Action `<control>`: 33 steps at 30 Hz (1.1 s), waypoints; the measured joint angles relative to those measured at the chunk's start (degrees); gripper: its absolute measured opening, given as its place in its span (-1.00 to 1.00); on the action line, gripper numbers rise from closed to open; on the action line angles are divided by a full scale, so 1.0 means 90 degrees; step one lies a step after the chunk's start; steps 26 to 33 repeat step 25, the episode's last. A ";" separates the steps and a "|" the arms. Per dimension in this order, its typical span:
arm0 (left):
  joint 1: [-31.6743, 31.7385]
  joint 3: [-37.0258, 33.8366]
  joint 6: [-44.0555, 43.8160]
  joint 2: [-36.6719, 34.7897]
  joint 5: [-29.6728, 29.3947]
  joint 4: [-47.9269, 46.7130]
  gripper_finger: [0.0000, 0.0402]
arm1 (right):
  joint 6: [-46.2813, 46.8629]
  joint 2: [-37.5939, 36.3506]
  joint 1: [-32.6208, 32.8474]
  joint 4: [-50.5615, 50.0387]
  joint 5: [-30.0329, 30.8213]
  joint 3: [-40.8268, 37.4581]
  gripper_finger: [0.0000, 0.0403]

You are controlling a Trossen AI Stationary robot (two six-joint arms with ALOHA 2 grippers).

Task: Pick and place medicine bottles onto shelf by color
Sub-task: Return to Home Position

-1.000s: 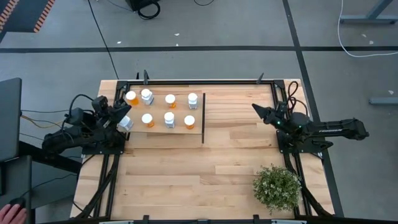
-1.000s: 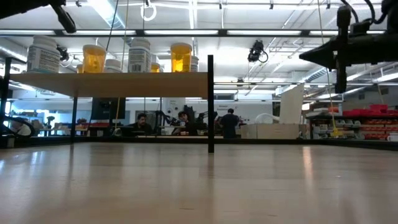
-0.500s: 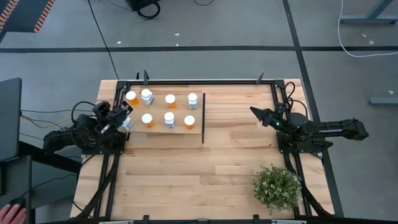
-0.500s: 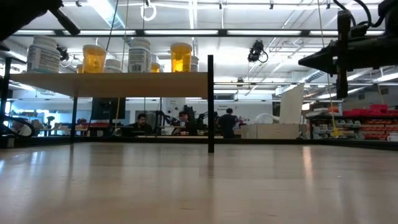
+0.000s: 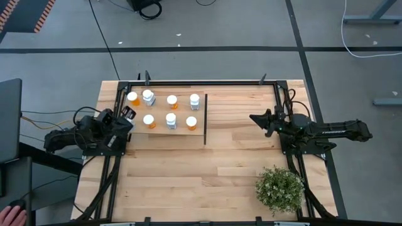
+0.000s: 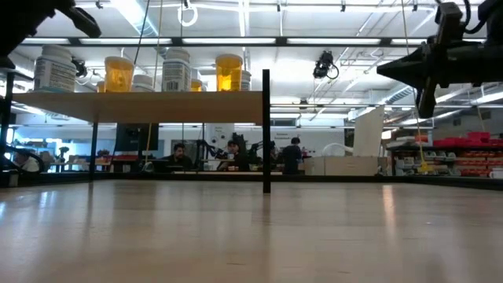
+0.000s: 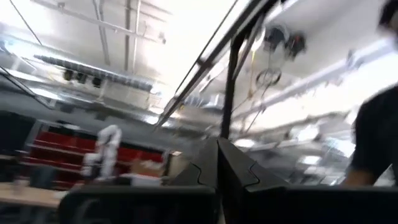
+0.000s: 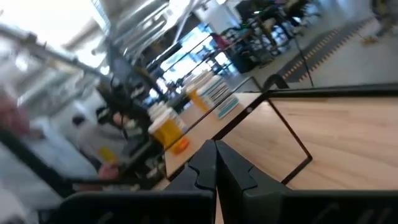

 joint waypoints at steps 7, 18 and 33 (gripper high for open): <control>0.0013 0.0000 0.1219 0.0005 0.0005 -0.0174 -0.92 | -0.0925 0.0000 0.0000 0.0000 -0.0310 0.0002 -0.97; 0.0015 -0.0002 0.1243 0.0003 0.0005 -0.0178 -0.88 | -0.0990 0.0000 0.0000 0.0000 -0.0352 0.0002 -0.97; 0.0015 -0.0002 0.1239 0.0004 0.0005 -0.0178 -0.92 | -0.0982 0.0002 0.0000 -0.0005 -0.0353 0.0005 -0.97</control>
